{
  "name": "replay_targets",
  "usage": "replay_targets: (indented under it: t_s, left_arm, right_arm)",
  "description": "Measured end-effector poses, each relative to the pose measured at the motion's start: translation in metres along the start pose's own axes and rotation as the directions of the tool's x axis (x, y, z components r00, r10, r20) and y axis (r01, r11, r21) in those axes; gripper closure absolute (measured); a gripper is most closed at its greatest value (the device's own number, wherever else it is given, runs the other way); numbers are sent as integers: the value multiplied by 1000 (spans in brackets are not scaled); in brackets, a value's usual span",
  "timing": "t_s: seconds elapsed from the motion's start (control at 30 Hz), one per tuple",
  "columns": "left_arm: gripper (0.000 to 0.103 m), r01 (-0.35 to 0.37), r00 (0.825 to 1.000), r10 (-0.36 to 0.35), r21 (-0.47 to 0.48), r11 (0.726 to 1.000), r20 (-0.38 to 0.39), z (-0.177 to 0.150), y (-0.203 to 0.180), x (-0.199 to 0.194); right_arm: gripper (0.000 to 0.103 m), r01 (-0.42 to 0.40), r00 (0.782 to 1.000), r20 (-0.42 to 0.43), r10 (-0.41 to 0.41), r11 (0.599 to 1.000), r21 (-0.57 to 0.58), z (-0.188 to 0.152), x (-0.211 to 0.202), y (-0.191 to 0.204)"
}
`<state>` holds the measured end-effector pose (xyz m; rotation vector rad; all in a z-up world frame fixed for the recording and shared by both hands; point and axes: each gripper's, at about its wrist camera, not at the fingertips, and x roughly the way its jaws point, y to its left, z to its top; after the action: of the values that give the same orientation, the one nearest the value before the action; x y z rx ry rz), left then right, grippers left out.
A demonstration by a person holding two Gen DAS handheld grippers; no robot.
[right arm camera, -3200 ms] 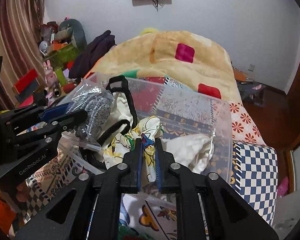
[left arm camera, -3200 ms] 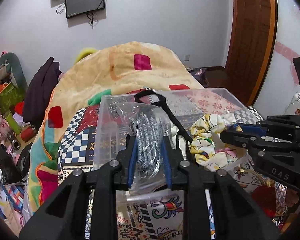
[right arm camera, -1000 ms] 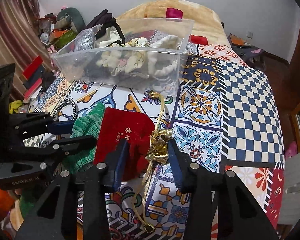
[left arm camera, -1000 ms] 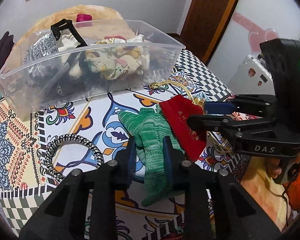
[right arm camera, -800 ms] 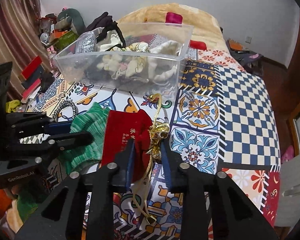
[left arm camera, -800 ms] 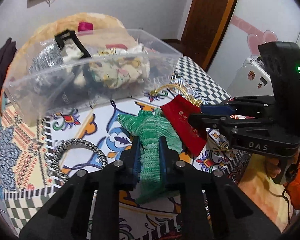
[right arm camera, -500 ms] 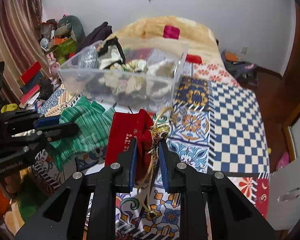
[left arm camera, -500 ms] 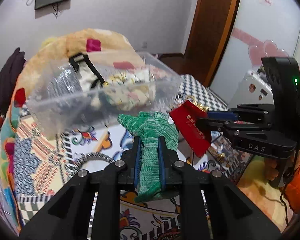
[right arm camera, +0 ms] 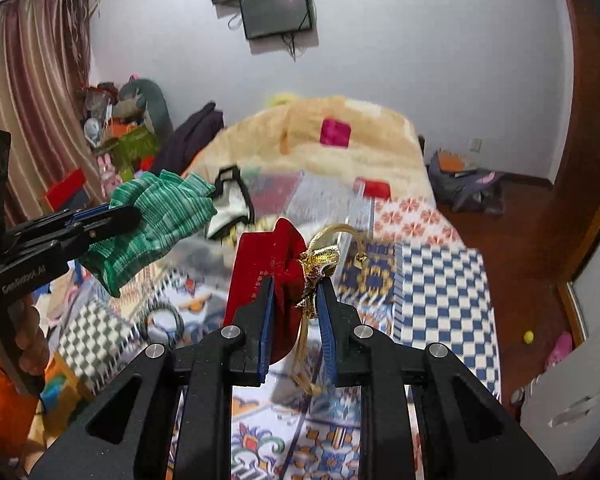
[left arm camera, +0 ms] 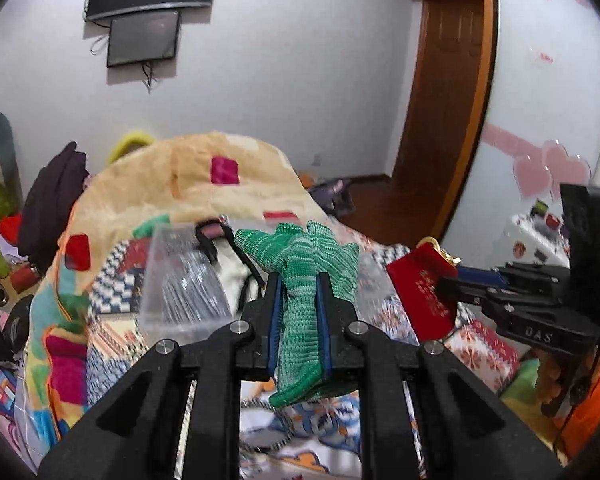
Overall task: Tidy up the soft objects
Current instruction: 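Carry the green knit into the box with the left tool while the right drops the pouch in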
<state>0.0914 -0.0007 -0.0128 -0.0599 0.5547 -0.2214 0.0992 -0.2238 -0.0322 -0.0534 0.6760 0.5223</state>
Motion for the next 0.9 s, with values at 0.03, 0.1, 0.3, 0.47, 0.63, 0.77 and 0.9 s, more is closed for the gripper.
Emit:
replay_targets:
  t_s: [0.03, 0.1, 0.3, 0.47, 0.63, 0.77, 0.9]
  left_arm:
    - [87, -7, 1000, 7, -2, 1000, 8, 6, 1, 6]
    - [87, -17, 1000, 17, -11, 1000, 24, 14, 4, 7]
    - [87, -38, 999, 39, -24, 999, 33, 26, 12, 22]
    - [87, -51, 999, 51, -17, 999, 4, 28, 12, 45]
    - [87, -65, 997, 65, -9, 998, -40, 24, 14, 72]
    - [87, -85, 992, 84, -4, 996, -90, 18, 15, 95]
    - [87, -100, 985, 100, 4, 995, -139, 9, 18, 114]
  right_arm:
    - [84, 1, 1000, 9, -1, 1000, 0, 3, -1, 0]
    - [84, 2, 999, 33, -2, 1000, -4, 12, -1, 1]
    - [84, 14, 996, 89, -12, 1000, -16, 35, 6, 6]
    - [84, 24, 994, 106, -22, 999, -24, 49, 24, 10]
    - [84, 21, 997, 71, -20, 1000, -10, 50, 51, 8]
    - [84, 24, 1000, 16, -24, 1000, -2, 45, 70, 6]
    - [84, 29, 999, -43, -29, 1000, -1, 38, 88, 3]
